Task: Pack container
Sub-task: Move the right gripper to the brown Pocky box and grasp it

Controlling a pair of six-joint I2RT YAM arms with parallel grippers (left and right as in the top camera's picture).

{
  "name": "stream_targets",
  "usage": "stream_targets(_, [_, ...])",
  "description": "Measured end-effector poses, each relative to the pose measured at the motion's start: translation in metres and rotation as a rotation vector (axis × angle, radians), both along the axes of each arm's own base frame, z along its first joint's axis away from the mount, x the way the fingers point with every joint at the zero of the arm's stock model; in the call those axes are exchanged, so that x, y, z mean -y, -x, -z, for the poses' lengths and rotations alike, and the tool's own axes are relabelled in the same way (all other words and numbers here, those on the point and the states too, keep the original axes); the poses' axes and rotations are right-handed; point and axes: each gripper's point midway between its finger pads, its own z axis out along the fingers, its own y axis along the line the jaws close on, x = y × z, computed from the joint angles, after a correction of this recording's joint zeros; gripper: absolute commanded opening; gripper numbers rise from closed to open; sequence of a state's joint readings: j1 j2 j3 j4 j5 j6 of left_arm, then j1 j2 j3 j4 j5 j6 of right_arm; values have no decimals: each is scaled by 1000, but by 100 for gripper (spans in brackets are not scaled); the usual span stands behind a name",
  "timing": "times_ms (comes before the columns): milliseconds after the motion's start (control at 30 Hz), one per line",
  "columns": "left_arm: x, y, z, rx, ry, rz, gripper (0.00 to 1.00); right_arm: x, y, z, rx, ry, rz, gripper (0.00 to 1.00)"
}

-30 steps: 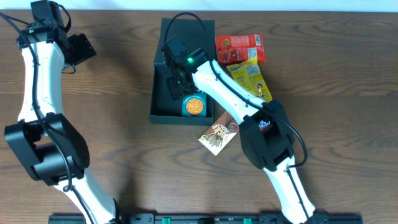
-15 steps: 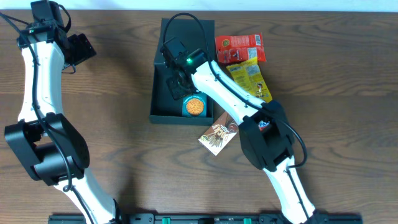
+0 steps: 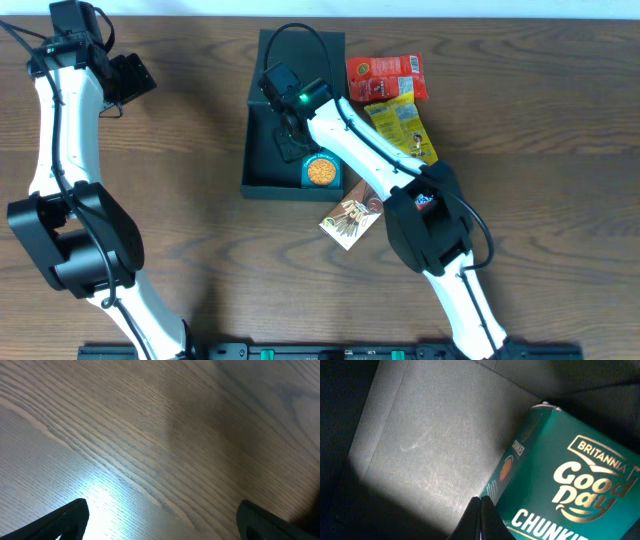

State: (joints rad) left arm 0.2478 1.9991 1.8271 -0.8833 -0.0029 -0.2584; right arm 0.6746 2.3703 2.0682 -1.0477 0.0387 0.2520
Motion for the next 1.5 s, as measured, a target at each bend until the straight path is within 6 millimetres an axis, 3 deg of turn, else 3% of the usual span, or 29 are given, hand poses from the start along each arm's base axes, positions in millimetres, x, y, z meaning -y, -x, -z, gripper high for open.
stream_targets(167, [0,1,0,-3,1,0,95,1,11,-10,-43,-15,-24,2])
stream_targets(300, [0,1,1,-5,2,0,95,13,10,-59,3,-58,-5,2])
stream_targets(367, [1,1,1,-6,3,0,95,32,5,-104,58,-104,47,2])
stream_targets(433, [1,1,1,-5,5,1,95,64,0,-148,108,-140,123,2])
stream_targets(533, [1,1,1,-5,5,1,95,109,5,-170,85,-122,228,2])
stream_targets(600, [1,1,1,-6,5,1,95,137,12,-166,25,-86,315,2])
stream_targets(733, [1,1,1,-6,5,1,95,157,28,-136,-102,-17,407,2])
stream_targets(1133, [1,2,1,-11,2,9,95,156,65,-77,-298,27,462,2])
stream_targets(1233, [1,3,1,-15,2,12,95,155,84,-57,-338,36,488,2])
stream_targets(1433, [1,3,2,-16,0,17,95,156,111,-47,-314,-20,575,1])
stream_targets(1467, [1,3,2,-17,0,19,95,157,114,-46,-305,-35,590,4])
stream_targets(1500, [1,3,2,-17,-1,19,95,157,117,-46,-293,-53,608,21])
